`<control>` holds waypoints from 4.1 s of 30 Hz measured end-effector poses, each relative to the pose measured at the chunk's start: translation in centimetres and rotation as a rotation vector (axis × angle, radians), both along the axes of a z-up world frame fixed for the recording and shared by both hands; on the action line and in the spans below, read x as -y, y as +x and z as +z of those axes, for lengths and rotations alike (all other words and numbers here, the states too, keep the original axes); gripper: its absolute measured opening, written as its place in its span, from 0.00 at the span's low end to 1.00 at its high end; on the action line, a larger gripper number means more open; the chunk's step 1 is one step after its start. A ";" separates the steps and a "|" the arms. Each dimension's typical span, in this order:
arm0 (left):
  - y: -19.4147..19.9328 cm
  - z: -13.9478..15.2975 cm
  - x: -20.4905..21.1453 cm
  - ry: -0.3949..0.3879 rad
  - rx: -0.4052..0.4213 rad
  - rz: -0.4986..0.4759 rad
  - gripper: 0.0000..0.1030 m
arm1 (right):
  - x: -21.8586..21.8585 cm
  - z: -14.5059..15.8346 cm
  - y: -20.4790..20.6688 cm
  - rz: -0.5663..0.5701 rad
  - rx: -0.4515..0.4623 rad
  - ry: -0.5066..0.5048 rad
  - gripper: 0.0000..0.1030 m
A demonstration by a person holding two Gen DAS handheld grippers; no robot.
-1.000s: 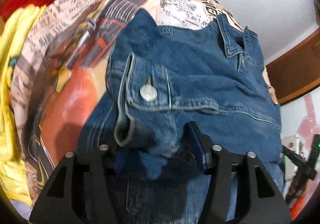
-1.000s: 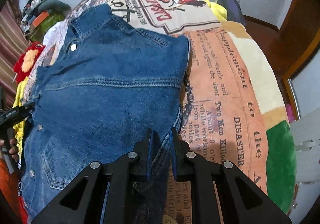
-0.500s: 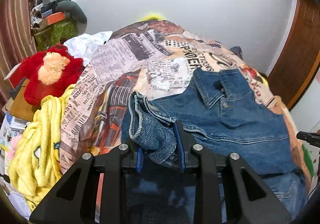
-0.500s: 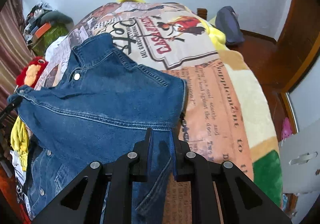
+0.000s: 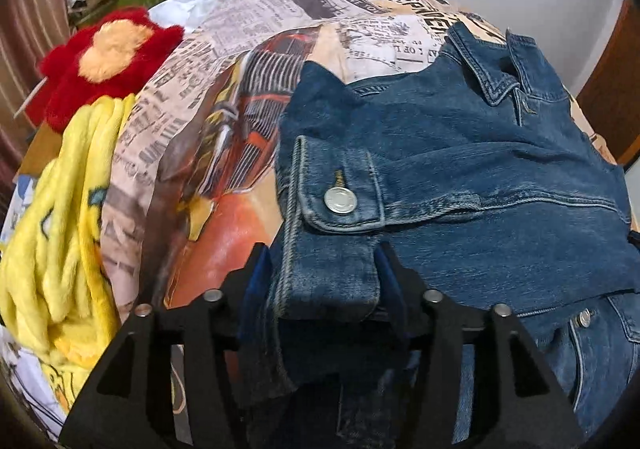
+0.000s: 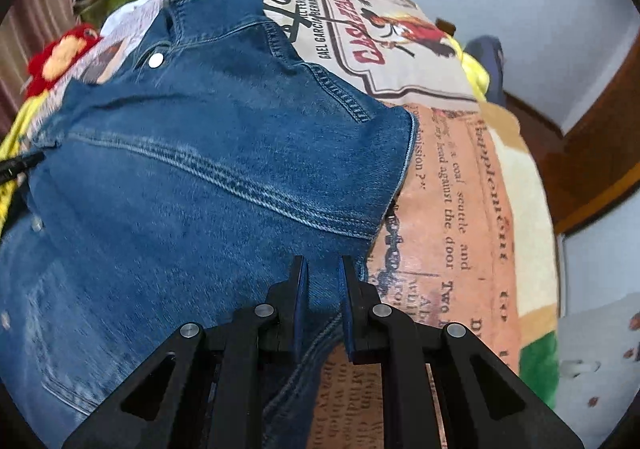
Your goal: Fold large clothes
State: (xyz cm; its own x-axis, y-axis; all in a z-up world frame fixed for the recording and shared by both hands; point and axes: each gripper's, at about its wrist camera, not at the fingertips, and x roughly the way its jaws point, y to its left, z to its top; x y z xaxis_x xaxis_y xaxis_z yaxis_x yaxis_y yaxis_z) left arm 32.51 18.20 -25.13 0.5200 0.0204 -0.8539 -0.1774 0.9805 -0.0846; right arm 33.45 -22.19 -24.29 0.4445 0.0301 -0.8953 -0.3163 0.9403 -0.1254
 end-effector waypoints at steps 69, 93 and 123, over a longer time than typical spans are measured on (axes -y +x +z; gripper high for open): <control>13.0 5.4 -5.8 -0.036 0.088 -0.026 0.10 | -2.2 7.0 18.4 -0.090 0.104 0.345 0.09; 17.3 -1.8 -7.7 0.055 -0.005 0.024 0.26 | -3.8 -2.1 23.5 -0.076 0.067 0.156 0.13; 2.1 14.2 -2.0 0.087 0.219 -0.042 0.58 | -4.4 13.9 6.5 -0.014 0.225 0.244 0.92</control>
